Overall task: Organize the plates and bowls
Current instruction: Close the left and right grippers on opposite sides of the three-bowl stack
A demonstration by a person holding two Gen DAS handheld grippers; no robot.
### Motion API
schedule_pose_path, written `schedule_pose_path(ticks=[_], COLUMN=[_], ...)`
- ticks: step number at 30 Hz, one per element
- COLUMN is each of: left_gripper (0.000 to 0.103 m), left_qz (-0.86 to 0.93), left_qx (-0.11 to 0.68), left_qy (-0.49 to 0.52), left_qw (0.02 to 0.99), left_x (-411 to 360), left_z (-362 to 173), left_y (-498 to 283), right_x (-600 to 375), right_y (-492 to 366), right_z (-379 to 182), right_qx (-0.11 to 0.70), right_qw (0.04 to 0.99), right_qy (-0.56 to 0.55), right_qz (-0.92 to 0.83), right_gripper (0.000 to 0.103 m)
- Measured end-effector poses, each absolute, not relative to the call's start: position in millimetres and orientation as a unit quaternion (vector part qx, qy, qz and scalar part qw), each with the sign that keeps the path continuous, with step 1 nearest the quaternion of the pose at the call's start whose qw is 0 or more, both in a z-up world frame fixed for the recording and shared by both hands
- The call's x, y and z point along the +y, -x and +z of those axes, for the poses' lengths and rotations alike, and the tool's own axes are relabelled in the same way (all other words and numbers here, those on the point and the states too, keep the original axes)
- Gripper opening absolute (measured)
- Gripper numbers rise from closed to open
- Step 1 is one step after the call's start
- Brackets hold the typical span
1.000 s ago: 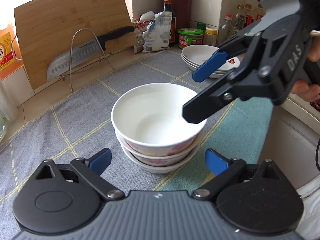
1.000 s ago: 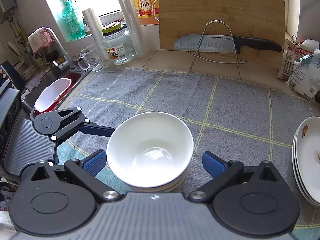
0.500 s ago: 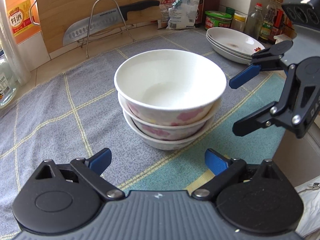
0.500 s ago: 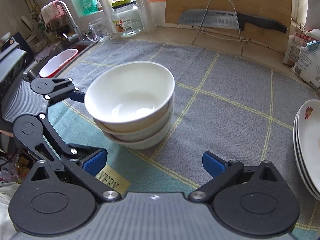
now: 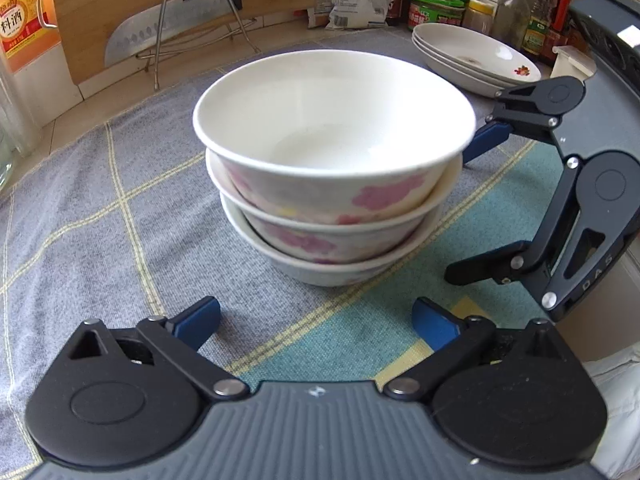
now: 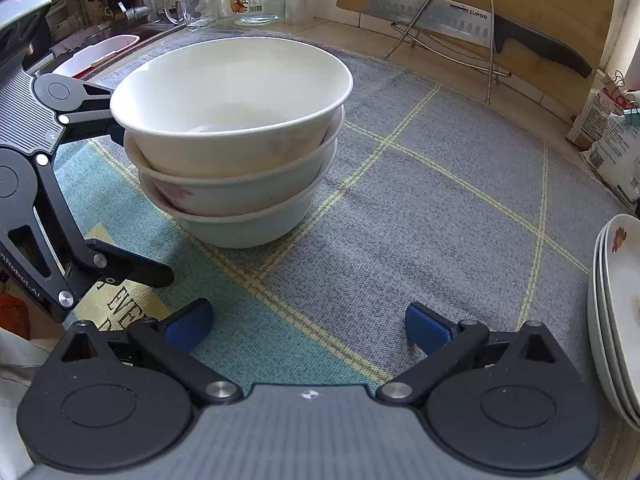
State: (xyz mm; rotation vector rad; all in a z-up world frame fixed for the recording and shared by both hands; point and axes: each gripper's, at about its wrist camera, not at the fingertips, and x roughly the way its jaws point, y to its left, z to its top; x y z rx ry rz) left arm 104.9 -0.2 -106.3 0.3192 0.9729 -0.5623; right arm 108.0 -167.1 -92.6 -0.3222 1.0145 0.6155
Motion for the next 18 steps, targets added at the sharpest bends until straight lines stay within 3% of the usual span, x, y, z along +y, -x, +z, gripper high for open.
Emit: schedule_pose_path(ticks=[18], left_gripper=[0.103], left_qz=[-0.353], left_qx=[0.384], left_qy=[-0.165], left_qw=[0.837], left_x=[19], left_z=[-113], left_y=[-103], right_x=[-169], right_y=[-104], right_z=[-93], right_qx=[0.466], right_qw=[0.829], right_qy=[0.141], right_qz=[0.274], right_gripper=[0.103])
